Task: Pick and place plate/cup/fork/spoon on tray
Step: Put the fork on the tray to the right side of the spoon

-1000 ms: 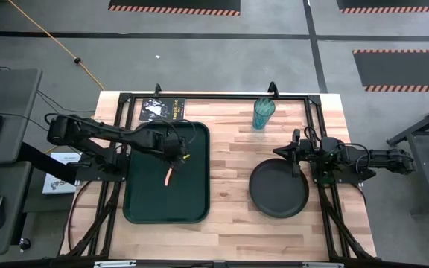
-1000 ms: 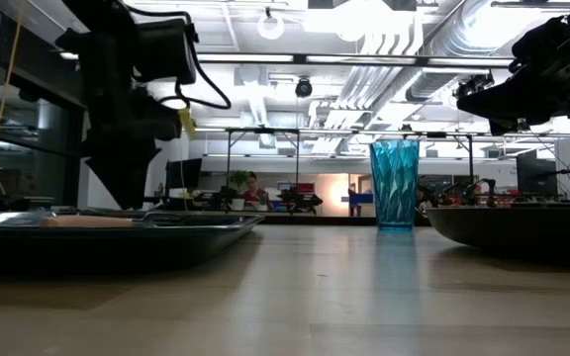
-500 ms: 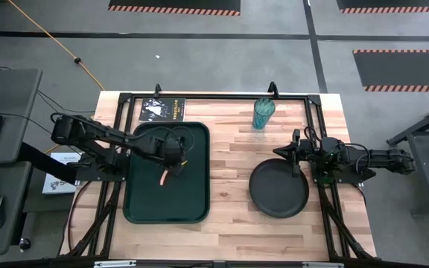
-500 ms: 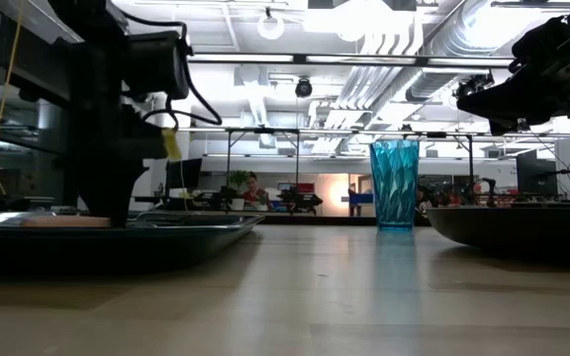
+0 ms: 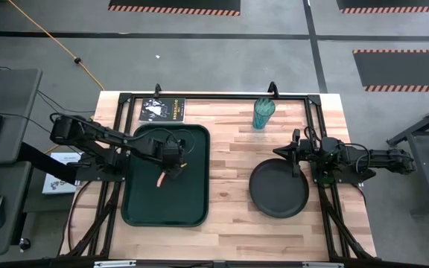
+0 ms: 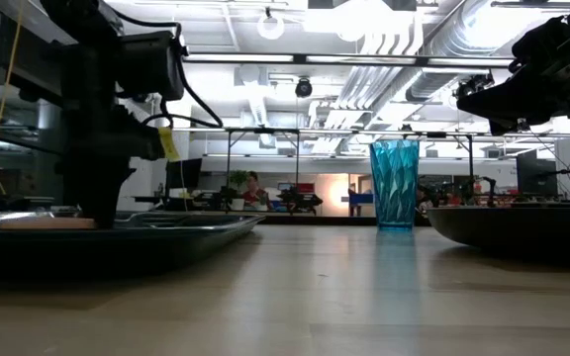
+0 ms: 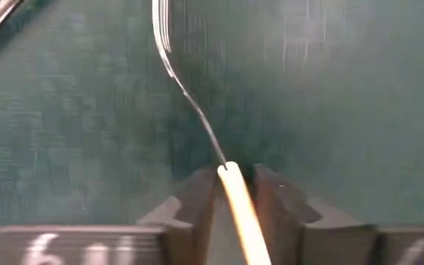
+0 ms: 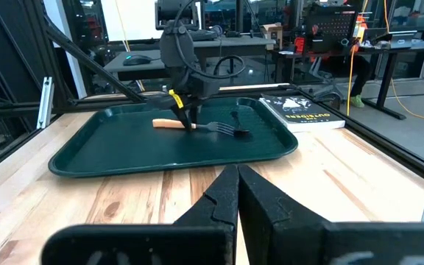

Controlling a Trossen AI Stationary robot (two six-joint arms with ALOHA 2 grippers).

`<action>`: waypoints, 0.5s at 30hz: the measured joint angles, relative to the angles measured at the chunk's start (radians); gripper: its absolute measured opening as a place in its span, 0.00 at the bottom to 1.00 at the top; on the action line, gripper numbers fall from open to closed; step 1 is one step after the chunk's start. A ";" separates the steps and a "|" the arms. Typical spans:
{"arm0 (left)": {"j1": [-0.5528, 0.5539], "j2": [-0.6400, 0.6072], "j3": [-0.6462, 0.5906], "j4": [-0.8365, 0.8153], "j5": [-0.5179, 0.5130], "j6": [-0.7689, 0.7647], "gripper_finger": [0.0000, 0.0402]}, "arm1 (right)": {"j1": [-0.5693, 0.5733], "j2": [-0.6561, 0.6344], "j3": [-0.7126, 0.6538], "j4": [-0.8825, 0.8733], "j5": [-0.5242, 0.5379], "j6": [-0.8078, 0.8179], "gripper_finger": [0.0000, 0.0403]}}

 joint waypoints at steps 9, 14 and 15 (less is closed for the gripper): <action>0.019 -0.126 0.011 -0.073 0.113 0.124 0.07 | 0.000 0.000 0.000 0.000 0.000 0.000 0.00; 0.019 -0.186 0.105 -0.115 0.175 0.277 0.05 | 0.000 0.000 0.000 0.000 0.000 0.000 0.00; 0.019 -0.190 0.127 -0.124 0.185 0.305 0.05 | 0.000 0.000 0.000 0.000 0.000 0.000 0.00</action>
